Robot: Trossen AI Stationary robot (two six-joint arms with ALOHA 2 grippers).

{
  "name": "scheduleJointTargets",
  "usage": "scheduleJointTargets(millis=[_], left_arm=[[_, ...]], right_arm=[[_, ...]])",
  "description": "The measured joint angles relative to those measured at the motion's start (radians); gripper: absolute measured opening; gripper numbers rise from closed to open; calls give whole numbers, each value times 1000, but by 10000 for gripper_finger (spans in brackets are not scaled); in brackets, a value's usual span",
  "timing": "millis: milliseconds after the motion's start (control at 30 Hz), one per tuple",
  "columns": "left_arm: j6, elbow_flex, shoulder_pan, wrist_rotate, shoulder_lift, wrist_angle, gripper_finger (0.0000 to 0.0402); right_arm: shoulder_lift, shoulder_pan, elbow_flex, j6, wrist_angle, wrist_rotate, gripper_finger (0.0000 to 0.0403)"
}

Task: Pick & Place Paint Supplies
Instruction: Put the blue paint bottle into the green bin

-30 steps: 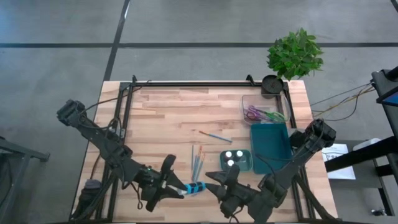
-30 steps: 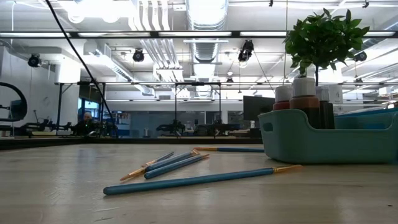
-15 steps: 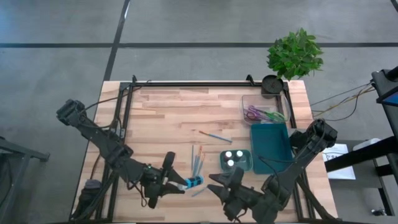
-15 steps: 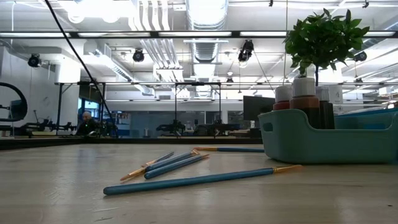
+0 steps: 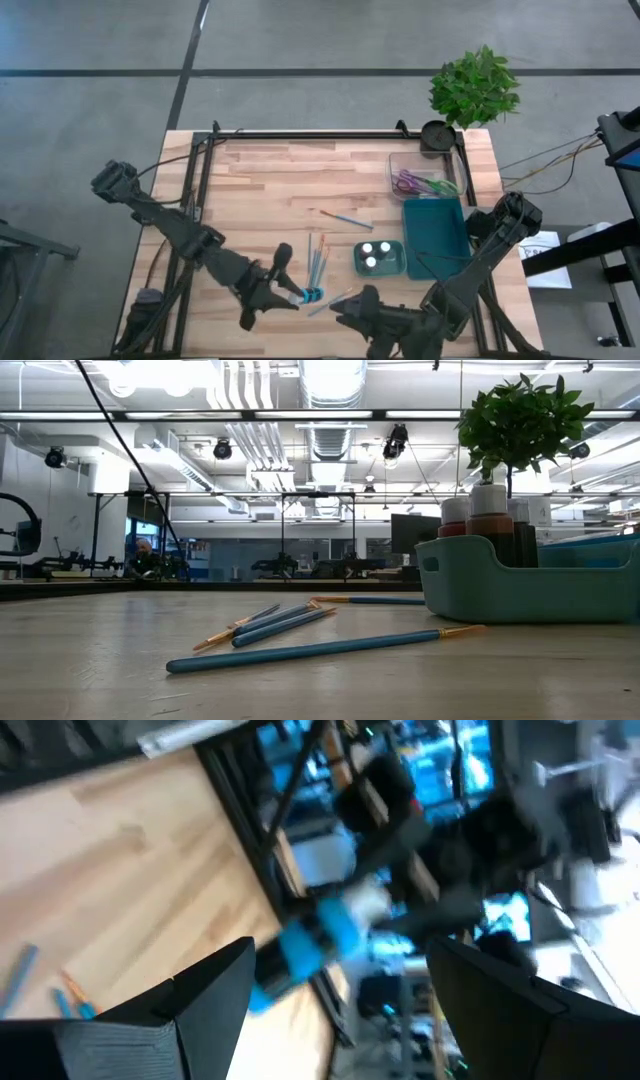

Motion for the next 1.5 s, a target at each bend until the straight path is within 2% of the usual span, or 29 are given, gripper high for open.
scheduleJointTargets(millis=[300,500,833,1000,1133,1367,1500], left_arm=[[-68,0,88,161,90,39,116],[-71,0,98,207,109,61,116],[-94,0,130,296,110,45,116],[-93,0,135,301,110,10,116],[-74,0,133,301,106,17,116],[-13,0,124,223,55,18,116],[-38,1,124,188,23,-93,116]], right_arm=[[9,-69,17,34,-82,-150,292],[10,-114,17,55,-97,-280,292],[11,-164,17,62,-104,-392,292],[11,-164,17,98,-116,-388,292],[11,-154,12,141,-147,-339,292],[12,-126,0,250,-185,-311,292],[12,-112,-10,327,-223,-306,292]])
